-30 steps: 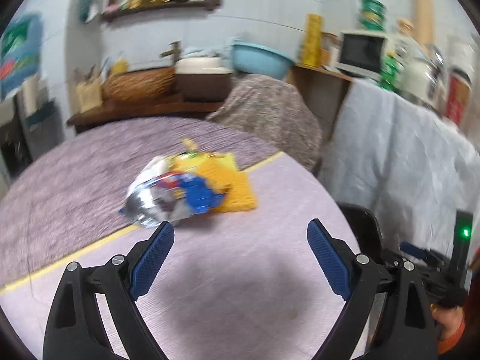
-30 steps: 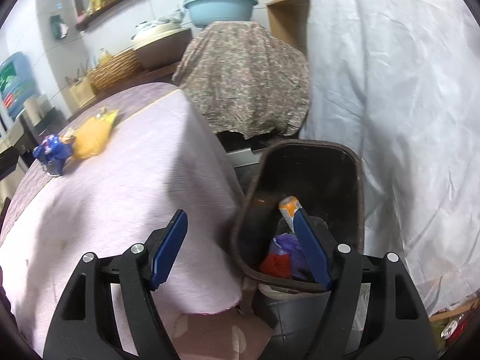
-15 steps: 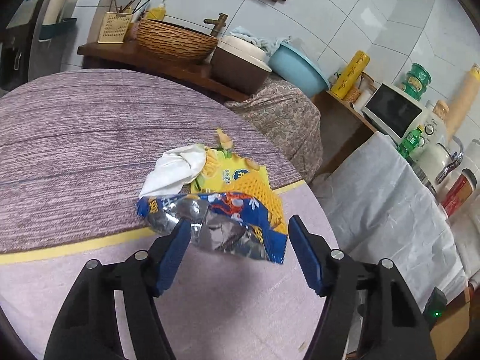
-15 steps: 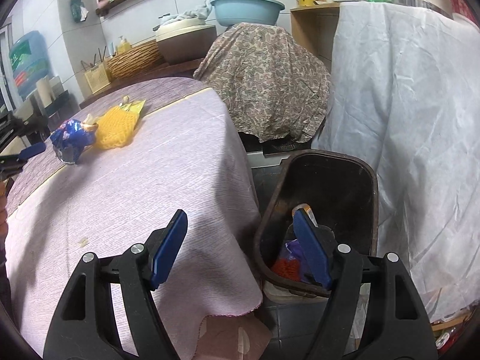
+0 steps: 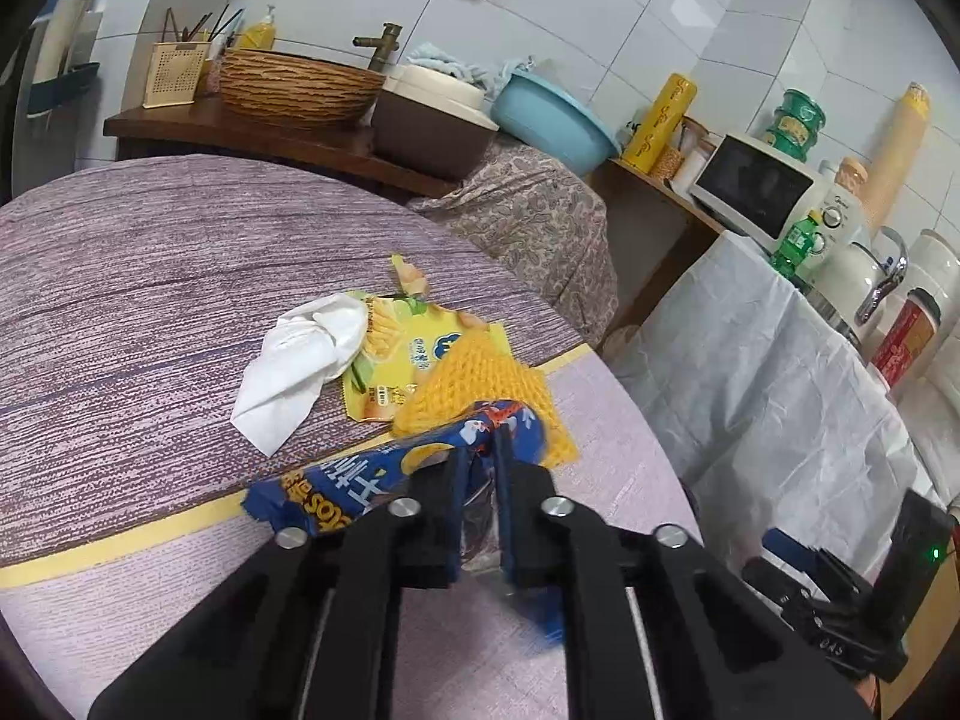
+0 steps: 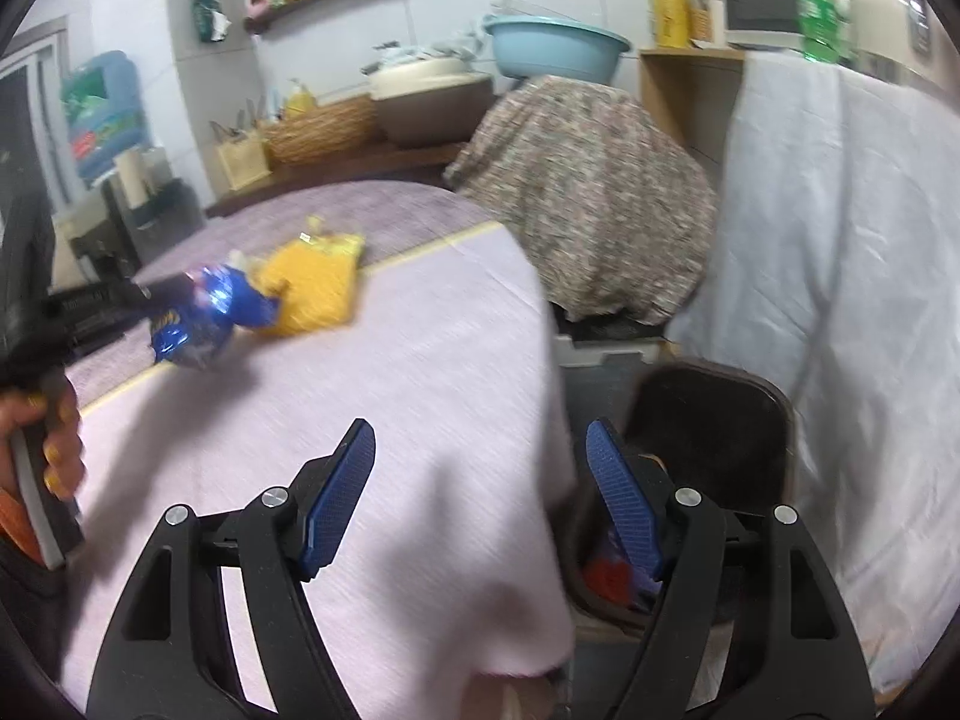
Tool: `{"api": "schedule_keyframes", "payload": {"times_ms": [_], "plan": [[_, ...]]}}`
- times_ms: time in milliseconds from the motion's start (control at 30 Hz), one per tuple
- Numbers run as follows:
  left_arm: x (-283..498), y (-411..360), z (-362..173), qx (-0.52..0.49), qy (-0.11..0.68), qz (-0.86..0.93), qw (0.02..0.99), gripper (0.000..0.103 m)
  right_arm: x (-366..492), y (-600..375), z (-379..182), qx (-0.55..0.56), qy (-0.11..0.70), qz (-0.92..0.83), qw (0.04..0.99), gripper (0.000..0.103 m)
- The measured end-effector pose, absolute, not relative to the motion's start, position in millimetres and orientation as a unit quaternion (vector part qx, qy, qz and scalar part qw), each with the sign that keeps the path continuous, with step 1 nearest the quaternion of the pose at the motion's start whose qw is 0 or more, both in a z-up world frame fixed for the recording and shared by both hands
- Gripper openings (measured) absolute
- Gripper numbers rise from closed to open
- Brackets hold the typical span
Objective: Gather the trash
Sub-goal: 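Grasp the blue snack wrapper with the left tool while the right tool grasps the yellow net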
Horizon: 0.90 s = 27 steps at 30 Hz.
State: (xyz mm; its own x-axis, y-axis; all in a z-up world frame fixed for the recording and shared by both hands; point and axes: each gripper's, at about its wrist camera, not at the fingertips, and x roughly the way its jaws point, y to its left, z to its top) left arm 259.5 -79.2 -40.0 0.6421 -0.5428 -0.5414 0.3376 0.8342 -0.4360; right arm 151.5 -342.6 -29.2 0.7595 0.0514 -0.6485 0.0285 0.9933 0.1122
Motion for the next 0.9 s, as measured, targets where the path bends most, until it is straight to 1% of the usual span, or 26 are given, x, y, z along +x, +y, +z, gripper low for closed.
{"api": "schedule_keyframes", "payload": {"times_ms": [200,467,533,733,767,800,833,867,900], "plan": [[237.5,-73.0,-24.6,-0.143,0.336,-0.243,0.899,0.004,187.2,-311.5,-15.6,0.050,0.347,0.064,0.934,0.073],[209.0,-49.1,-16.9,-0.145,0.336,-0.219,0.904,0.004,255.4,-279.1,-23.3,0.071,0.400,0.110,0.907,0.072],[204.0,-44.0,-17.5,-0.144,0.336,-0.214,0.906,0.004,271.6,-271.0,-27.5,0.081,0.413,0.118,0.899,0.067],[199.6,-33.2,-19.9,-0.151,0.340,-0.207,0.905,0.004,306.3,-258.5,-46.0,0.110,0.442,0.116,0.883,0.064],[199.4,-32.6,-20.0,-0.150,0.340,-0.206,0.905,0.004,309.7,-258.3,-48.6,0.115,0.446,0.115,0.880,0.060],[198.8,-32.9,-19.7,-0.150,0.339,-0.206,0.906,0.004,312.8,-258.4,-50.9,0.122,0.450,0.115,0.877,0.051],[198.5,-32.2,-19.7,-0.150,0.339,-0.206,0.905,0.004,316.1,-257.9,-53.5,0.128,0.454,0.116,0.874,0.045],[198.4,-32.0,-19.8,-0.151,0.339,-0.207,0.905,0.004,318.1,-256.9,-56.5,0.133,0.458,0.117,0.871,0.042],[198.3,-32.0,-19.8,-0.151,0.339,-0.207,0.905,0.004,318.5,-256.4,-58.0,0.134,0.460,0.117,0.870,0.036]]}}
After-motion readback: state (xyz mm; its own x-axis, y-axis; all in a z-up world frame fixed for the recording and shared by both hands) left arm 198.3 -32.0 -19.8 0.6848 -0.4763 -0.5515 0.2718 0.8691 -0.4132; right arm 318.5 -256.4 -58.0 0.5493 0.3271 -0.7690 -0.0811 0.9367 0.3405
